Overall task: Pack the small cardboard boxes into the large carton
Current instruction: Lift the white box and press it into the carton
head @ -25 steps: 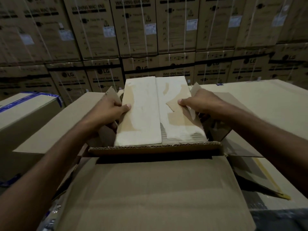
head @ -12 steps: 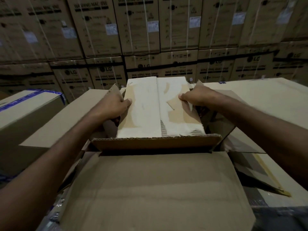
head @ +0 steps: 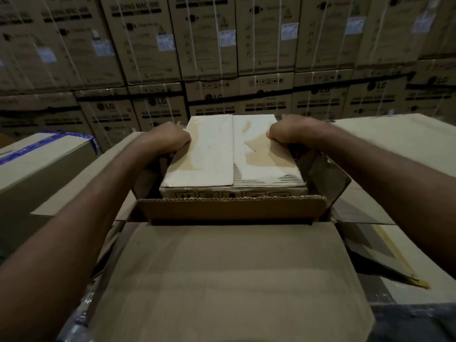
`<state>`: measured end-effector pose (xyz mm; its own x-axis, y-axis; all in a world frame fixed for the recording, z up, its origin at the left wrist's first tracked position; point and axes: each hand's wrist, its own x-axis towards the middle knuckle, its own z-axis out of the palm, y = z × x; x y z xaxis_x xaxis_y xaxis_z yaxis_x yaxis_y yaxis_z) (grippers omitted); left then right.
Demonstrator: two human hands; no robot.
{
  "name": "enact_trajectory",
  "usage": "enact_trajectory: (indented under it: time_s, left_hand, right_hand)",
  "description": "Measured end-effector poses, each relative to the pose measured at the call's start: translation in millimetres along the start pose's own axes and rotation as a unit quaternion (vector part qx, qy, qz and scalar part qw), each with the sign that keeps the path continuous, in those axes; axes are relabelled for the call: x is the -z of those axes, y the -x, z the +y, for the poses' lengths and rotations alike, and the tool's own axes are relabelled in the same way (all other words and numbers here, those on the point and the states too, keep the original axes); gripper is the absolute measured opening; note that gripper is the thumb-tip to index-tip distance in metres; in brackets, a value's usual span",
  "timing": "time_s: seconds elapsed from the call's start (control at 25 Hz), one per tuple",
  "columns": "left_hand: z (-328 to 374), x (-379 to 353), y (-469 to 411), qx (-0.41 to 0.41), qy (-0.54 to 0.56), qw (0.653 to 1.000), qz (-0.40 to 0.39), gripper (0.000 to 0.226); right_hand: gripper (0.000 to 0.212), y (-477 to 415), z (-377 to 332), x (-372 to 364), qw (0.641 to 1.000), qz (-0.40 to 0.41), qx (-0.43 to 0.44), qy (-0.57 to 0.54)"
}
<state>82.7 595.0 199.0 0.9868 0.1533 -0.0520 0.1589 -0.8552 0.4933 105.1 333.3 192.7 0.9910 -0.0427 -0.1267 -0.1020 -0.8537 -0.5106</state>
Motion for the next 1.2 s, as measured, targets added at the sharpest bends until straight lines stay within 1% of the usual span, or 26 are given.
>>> enact_trajectory:
  time_s: [0.04, 0.12, 0.2, 0.24, 0.28, 0.36, 0.4, 0.48, 0.56, 0.64, 0.68, 0.72, 0.8, 0.88, 0.92, 1.0, 1.04, 1.12, 1.2]
  left_hand:
    - [-0.4, -1.3, 2.2, -0.002, -0.001, 1.0, 0.001, 0.021]
    - [0.3, 3.3, 8.2, -0.003, 0.038, 0.999, 0.01, 0.022]
    - [2.5, 16.0, 9.3, 0.002, 0.079, 0.996, 0.038, 0.023]
    - [3.6, 20.9, 5.9, 0.005, 0.082, 0.996, 0.045, 0.024]
    - [4.9, 23.8, 2.2, 0.009, 0.068, 0.997, 0.044, 0.024]
    - [3.4, 18.8, -1.8, 0.015, 0.022, 1.0, 0.012, 0.025]
    - [1.4, 13.0, -5.3, 0.014, 0.013, 1.0, 0.003, 0.025]
    - [2.1, 3.9, -8.2, 0.012, 0.0, 1.0, 0.012, 0.024]
    - [5.7, -1.5, -7.6, -0.003, -0.087, 0.995, 0.043, 0.022]
    - [9.0, -6.1, -3.7, -0.021, -0.221, 0.971, 0.082, 0.026]
    - [8.8, -8.5, -1.3, -0.022, -0.271, 0.958, 0.095, 0.03]
    - [5.2, -13.5, -1.9, -0.018, -0.293, 0.951, 0.094, 0.034]
    - [-1.2, -25.4, 0.8, -0.002, -0.269, 0.962, 0.043, 0.038]
    - [-3.6, -34.2, 2.6, 0.015, -0.197, 0.979, -0.045, 0.047]
    - [-4.9, -36.0, 2.4, 0.036, -0.135, 0.988, -0.069, 0.049]
    - [-7.9, -33.3, 5.2, 0.088, 0.021, 0.992, -0.088, 0.047]
    - [-9.7, -31.6, 5.9, 0.099, 0.064, 0.988, -0.097, 0.044]
    - [-15.0, -31.4, 2.0, 0.088, 0.092, 0.985, -0.116, 0.047]
    - [-21.1, -36.2, -3.8, 0.056, 0.116, 0.985, -0.115, 0.05]
  right_hand:
    - [0.041, 0.7, 1.3, -1.2, 1.0, -0.002, -0.002, 0.006]
    - [0.038, 7.9, 0.8, 7.7, 1.0, -0.003, -0.004, 0.007]
    - [0.034, 10.9, -5.4, 25.5, 1.0, 0.012, 0.004, -0.011]
    - [0.033, 9.6, -8.1, 32.4, 1.0, 0.009, 0.003, -0.023]
    - [0.032, 7.8, -9.9, 34.8, 0.999, -0.004, -0.004, -0.032]
    - [0.033, 4.4, -7.9, 25.6, 0.999, -0.037, -0.026, -0.026]
    - [0.037, 0.4, -2.4, 15.9, 0.998, -0.044, -0.04, -0.027]
    - [0.044, -0.6, 7.5, -0.4, 0.997, -0.038, -0.064, -0.038]
    - [0.048, -0.7, 12.0, -10.0, 0.997, -0.029, -0.061, -0.039]
    - [0.05, -0.7, 10.6, -11.0, 0.997, -0.031, -0.059, -0.05]
    - [0.052, 1.3, 9.8, -9.6, 0.996, -0.038, -0.062, -0.06]
    - [0.055, 4.2, 10.3, -10.0, 0.995, -0.048, -0.065, -0.063]
    - [0.063, 9.9, 14.9, -15.5, 0.993, -0.071, -0.081, -0.053]
    - [0.071, 11.2, 22.5, -21.0, 0.984, -0.108, -0.099, -0.103]
    - [0.079, 10.2, 24.3, -22.0, 0.972, -0.139, -0.108, -0.154]
    - [0.094, 2.0, 23.3, -20.4, 0.941, -0.168, -0.141, -0.257]
    - [0.098, -3.5, 22.3, -19.4, 0.931, -0.163, -0.158, -0.285]
    - [0.104, -15.9, 18.7, -19.8, 0.92, -0.153, -0.186, -0.309]
    - [0.106, -23.0, 13.0, -22.5, 0.909, -0.137, -0.203, -0.337]
